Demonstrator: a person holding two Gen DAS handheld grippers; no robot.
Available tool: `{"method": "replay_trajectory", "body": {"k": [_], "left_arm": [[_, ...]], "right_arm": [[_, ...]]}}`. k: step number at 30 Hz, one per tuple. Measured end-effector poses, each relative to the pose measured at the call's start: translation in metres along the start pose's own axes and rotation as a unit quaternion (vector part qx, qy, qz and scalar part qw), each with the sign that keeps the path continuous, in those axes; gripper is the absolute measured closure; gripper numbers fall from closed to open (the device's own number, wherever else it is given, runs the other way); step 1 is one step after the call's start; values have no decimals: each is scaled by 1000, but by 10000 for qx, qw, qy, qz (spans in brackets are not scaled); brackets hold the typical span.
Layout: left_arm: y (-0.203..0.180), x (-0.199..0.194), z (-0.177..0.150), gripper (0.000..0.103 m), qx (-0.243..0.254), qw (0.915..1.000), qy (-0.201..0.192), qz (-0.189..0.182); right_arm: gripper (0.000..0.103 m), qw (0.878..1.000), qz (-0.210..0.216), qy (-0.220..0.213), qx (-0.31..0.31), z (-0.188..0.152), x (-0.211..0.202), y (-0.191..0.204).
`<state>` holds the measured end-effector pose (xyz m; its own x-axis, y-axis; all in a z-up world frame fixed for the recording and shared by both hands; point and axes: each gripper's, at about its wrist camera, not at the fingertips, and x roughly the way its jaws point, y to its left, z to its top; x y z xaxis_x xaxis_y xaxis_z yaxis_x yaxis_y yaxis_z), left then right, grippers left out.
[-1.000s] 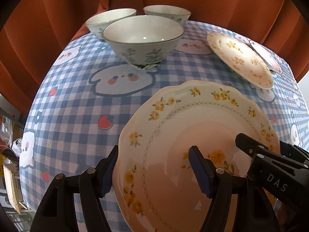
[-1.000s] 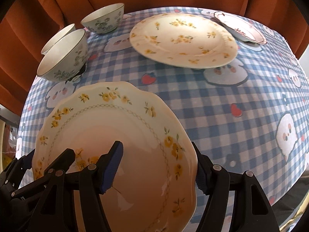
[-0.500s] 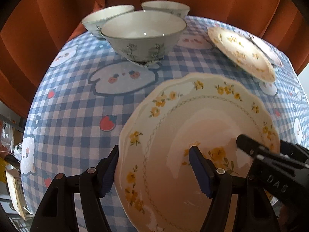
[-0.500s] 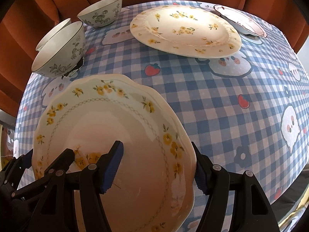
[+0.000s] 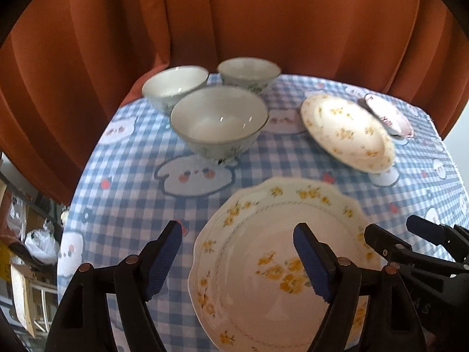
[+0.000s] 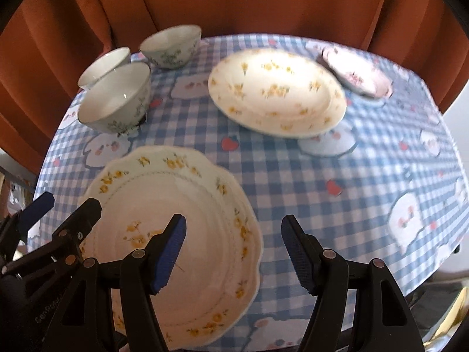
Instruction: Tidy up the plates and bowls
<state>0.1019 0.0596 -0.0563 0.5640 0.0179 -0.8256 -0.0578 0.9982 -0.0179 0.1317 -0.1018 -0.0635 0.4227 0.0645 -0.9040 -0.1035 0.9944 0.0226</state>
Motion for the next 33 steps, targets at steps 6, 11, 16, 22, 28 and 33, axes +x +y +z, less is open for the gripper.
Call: {"method": "replay_trajectory", "body": {"k": [6,11,16,22,28,33], "left_arm": [[-12,-11,14,22,7,9998,-202,-29],[-28,-11,22,22,-70,9997,-231,11],[-50,-6,32,22,-191,9994,-229,158],[-76,4,53,22,-299,9990,-234,232],[-100,19,75,22,-373,9985,-282,269],[-116,31,94,22,-396,9981,-346,322]], "right_arm": [[32,9992,188,-359,57,13,-20,-15],[32,9980,302,-548,19,24,-24,-29],[32,9973,448,-567,-106,41,-16,-49],[32,9963,561,-627,-183,64,-9,-78],[32,9958,601,-670,-171,92,0,-104],[32,9950,576,-805,-157,116,7,-122]]}}
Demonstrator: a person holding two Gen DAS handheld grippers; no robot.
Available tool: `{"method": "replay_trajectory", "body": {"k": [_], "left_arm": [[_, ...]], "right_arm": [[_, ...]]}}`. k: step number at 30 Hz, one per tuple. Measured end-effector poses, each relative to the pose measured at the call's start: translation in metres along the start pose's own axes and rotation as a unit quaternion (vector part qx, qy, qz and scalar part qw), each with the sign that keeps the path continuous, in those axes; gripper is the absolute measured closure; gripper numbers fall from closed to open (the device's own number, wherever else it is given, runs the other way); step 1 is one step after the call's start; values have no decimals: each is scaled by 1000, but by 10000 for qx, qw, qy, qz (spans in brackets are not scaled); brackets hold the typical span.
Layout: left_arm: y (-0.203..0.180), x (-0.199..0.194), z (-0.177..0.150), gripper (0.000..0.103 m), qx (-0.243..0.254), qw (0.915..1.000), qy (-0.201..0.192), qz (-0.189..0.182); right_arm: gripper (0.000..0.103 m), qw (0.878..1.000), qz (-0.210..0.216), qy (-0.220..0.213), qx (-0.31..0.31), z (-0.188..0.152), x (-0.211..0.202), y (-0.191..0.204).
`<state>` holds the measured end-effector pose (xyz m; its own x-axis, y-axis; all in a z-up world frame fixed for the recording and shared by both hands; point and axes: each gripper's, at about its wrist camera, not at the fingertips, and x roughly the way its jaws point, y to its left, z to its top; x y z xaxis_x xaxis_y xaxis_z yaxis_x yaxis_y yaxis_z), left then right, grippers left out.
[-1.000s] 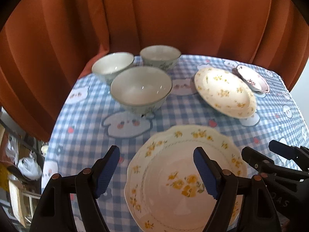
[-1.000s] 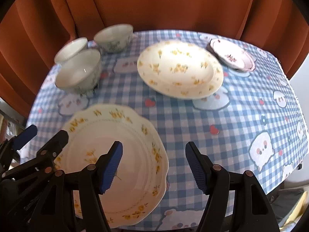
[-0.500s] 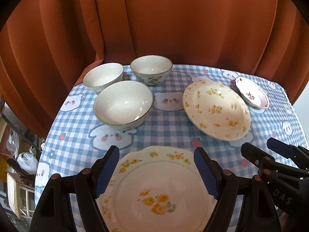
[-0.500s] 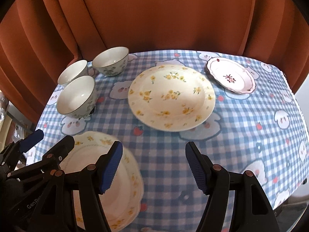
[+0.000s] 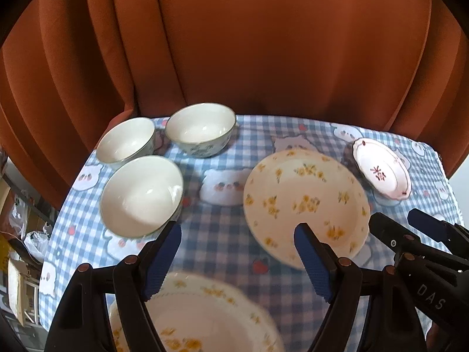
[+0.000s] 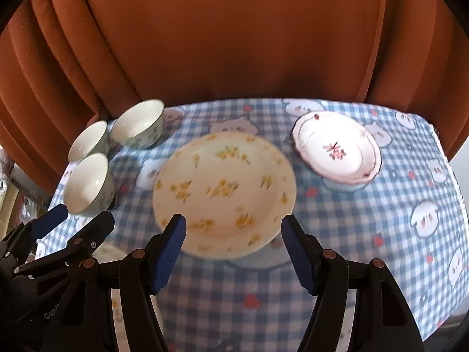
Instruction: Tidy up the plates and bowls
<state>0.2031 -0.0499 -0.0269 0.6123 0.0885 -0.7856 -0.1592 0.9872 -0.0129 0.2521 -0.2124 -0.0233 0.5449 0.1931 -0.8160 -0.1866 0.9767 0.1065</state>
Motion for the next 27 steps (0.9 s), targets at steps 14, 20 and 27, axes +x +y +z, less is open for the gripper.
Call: {"method": "replay_trajectory", "body": {"k": [14,20,27], "left_arm": [[-35,69,34,22,66,9997,245,63],[-39,105,32,22,64,9987,499,93],[-39,134,28,24,85,9976,675,118]], "right_arm": [[32,9998,-116,54,119,37,61,-39],[32,9987,24,383,340,36,100,-49],[33,9986,-56,447,289,34,128,-44]]}}
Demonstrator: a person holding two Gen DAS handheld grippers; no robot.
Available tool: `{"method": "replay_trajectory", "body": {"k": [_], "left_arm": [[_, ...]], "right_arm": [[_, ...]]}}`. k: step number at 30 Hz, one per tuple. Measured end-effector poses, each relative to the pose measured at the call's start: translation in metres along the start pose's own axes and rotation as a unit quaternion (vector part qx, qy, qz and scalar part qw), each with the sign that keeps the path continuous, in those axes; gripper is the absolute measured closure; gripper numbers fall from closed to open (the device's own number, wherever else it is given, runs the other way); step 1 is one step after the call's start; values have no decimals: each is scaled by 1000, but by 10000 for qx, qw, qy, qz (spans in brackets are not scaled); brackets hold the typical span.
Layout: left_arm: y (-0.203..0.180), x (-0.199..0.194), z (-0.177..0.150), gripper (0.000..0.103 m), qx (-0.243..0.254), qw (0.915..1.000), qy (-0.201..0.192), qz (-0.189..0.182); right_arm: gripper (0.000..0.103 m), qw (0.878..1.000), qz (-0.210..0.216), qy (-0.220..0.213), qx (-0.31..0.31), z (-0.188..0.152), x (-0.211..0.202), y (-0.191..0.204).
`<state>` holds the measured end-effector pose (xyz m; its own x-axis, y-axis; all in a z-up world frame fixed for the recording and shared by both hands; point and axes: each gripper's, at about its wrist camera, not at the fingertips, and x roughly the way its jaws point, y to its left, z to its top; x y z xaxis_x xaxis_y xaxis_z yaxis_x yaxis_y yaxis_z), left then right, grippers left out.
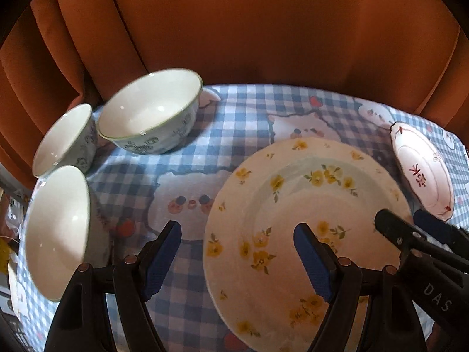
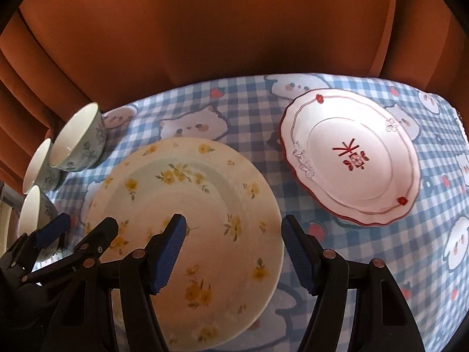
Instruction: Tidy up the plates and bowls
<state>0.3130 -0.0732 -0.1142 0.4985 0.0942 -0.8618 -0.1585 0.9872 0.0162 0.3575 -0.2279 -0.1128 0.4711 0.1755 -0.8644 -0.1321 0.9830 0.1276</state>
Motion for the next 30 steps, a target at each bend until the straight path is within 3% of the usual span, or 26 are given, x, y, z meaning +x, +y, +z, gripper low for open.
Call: {"method": "replay_trajectory", "body": {"k": [9,16,30], "left_arm": [[-4,20,5,33,13,9994,301,-152],[-1,18,9,34,-101,9991,377,-182],[-7,-8,-37,35,254,9974,655,-175]], "right_arm": [[36,9998,-108,134,-77,0,15,-2],[36,9998,-111,139,-71,0,14,-2],[36,9986,-289,438,-56,-40,-13,-12]]}}
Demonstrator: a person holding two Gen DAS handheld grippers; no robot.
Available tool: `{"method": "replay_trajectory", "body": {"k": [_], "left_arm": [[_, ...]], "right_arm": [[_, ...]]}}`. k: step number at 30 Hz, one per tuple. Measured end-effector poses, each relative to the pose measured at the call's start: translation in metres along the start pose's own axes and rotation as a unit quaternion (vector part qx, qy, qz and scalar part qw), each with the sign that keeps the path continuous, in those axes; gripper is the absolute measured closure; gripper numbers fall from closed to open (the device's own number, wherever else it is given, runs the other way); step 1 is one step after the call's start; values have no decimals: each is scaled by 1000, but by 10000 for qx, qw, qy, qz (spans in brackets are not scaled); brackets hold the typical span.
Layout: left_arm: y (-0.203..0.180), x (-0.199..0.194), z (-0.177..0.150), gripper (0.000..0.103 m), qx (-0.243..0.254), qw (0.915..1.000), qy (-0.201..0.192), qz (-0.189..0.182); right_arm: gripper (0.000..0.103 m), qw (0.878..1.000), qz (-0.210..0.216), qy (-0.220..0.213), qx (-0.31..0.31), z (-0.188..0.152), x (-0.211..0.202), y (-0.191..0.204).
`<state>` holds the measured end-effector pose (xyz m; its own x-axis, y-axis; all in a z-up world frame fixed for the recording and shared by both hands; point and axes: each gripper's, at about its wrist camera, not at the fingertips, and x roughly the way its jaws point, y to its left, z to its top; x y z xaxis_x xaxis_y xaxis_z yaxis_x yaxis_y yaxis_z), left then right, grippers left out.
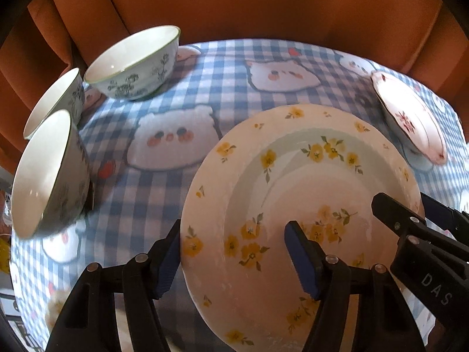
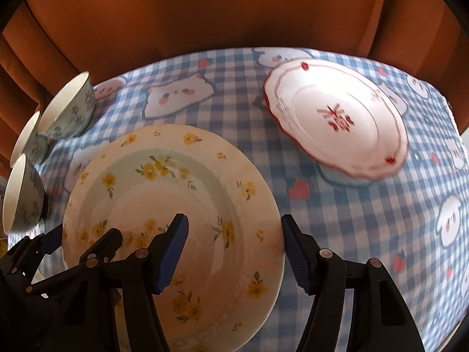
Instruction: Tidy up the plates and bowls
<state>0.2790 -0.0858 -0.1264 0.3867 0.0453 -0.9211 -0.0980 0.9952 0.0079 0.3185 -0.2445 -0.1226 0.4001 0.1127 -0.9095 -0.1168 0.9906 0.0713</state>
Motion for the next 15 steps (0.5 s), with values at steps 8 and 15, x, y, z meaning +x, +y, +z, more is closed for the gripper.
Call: {"method": "replay_trajectory", "body": {"k": [8,15], "left_arm": [[-10,-9,-19,34,192,9998,72,-37],[-11,-7,-13,34,182,9997,-134,41]], "right_arm": [[36,9999,-67,108,-47,-27,-11,-9],[37,9997,-43,187,-164,-22,0,-10]]}}
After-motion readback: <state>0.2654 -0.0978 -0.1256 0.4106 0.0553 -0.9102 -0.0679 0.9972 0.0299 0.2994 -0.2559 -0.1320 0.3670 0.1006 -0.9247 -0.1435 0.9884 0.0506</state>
